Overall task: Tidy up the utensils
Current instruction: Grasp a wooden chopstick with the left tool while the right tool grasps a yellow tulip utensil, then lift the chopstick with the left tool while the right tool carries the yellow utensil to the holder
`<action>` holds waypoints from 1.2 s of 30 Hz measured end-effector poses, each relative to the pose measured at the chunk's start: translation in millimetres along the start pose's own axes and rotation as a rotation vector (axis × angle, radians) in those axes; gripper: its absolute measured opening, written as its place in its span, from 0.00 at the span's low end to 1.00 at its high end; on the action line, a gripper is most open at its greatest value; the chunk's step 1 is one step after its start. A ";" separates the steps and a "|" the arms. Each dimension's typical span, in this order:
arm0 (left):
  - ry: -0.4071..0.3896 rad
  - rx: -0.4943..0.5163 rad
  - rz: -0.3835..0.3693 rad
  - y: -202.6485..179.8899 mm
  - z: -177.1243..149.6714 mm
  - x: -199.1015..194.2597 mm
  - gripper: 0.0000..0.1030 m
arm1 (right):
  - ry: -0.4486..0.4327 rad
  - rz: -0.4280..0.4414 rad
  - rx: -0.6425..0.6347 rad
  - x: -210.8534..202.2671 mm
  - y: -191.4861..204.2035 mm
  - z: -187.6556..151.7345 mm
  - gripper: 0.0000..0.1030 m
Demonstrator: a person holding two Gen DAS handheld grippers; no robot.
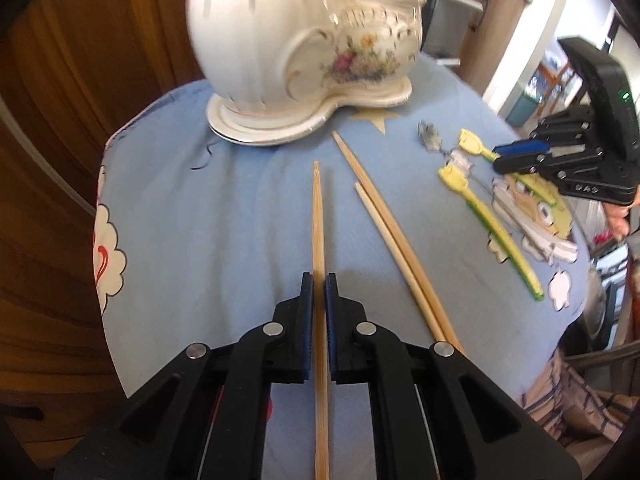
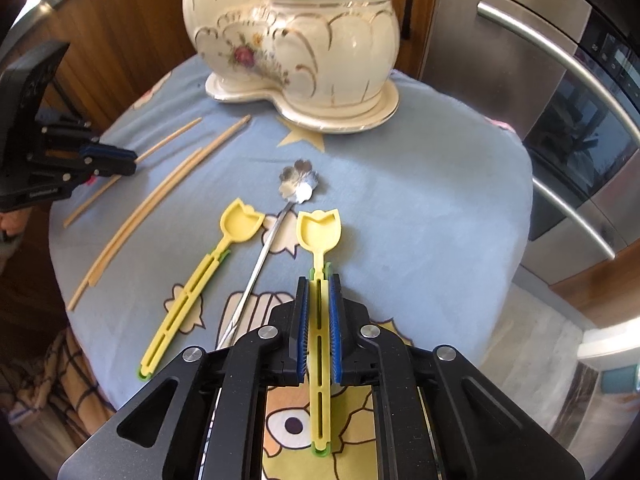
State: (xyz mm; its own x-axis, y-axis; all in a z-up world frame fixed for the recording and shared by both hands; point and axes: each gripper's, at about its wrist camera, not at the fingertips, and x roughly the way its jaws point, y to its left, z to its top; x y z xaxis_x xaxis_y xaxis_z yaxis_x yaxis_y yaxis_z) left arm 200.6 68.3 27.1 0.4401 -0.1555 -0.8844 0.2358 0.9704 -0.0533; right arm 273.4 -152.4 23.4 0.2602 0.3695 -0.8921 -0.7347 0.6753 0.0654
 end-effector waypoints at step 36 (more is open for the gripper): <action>-0.508 -0.044 0.156 -21.1 9.4 -103.1 0.06 | -0.493 0.133 0.185 -88.3 -1.0 10.7 0.10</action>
State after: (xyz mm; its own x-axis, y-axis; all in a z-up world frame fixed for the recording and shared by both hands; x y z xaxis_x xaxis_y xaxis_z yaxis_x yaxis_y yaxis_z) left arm 158.4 62.1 123.8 0.8336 -0.0677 -0.5482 0.1019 0.9943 0.0322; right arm 257.9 -178.9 106.9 0.4683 0.6848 -0.5584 -0.6702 0.6871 0.2806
